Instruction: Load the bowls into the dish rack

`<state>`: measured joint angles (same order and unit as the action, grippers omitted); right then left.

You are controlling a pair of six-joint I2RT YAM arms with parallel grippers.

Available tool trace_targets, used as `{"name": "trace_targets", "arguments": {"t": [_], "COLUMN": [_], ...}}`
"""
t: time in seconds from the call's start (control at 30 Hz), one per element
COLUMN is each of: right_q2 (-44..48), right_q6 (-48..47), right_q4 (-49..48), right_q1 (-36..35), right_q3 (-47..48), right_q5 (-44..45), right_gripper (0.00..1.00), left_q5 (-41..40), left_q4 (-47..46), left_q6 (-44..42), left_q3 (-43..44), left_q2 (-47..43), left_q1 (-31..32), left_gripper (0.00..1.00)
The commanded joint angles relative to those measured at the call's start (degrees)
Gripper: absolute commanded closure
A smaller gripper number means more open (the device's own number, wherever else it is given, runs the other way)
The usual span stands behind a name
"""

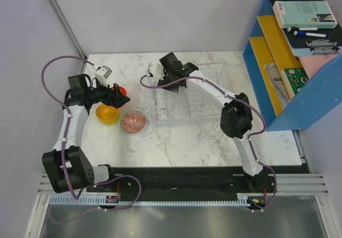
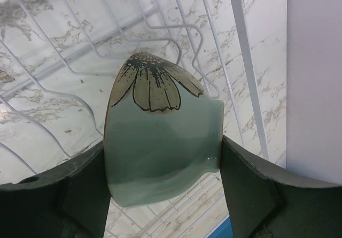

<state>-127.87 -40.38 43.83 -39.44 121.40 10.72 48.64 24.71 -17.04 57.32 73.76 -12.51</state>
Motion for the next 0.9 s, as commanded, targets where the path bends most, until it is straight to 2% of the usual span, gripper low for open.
{"name": "trace_targets", "arguments": {"t": [0.0, 0.2, 0.47, 0.87], "right_q2": [-0.8, -1.33, -3.6, -8.88], "right_q6": [-2.95, -5.58, -10.59, -10.77], "right_q4": [-2.09, -1.65, 3.97, 8.29], "right_q1": [-1.95, -3.27, -3.27, -3.1], "right_q3": [3.58, 2.26, 5.15, 8.67], "right_q5": [3.69, 3.43, -1.31, -4.83], "right_gripper": [1.0, 1.0, 1.0, 1.0], "left_q5": [1.19, 1.45, 1.19, 0.66], "left_q4": [-1.86, -1.77, -1.77, -1.86], "left_q6": [-2.03, -2.12, -2.21, -2.3], "left_q3": [-0.02, -0.1, -0.1, -0.02], "left_q2": [-1.69, -1.77, -1.86, -1.51], "left_q1": [-0.23, -0.23, -0.32, -0.32], "left_gripper": [0.0, 0.0, 0.0, 0.0]}}
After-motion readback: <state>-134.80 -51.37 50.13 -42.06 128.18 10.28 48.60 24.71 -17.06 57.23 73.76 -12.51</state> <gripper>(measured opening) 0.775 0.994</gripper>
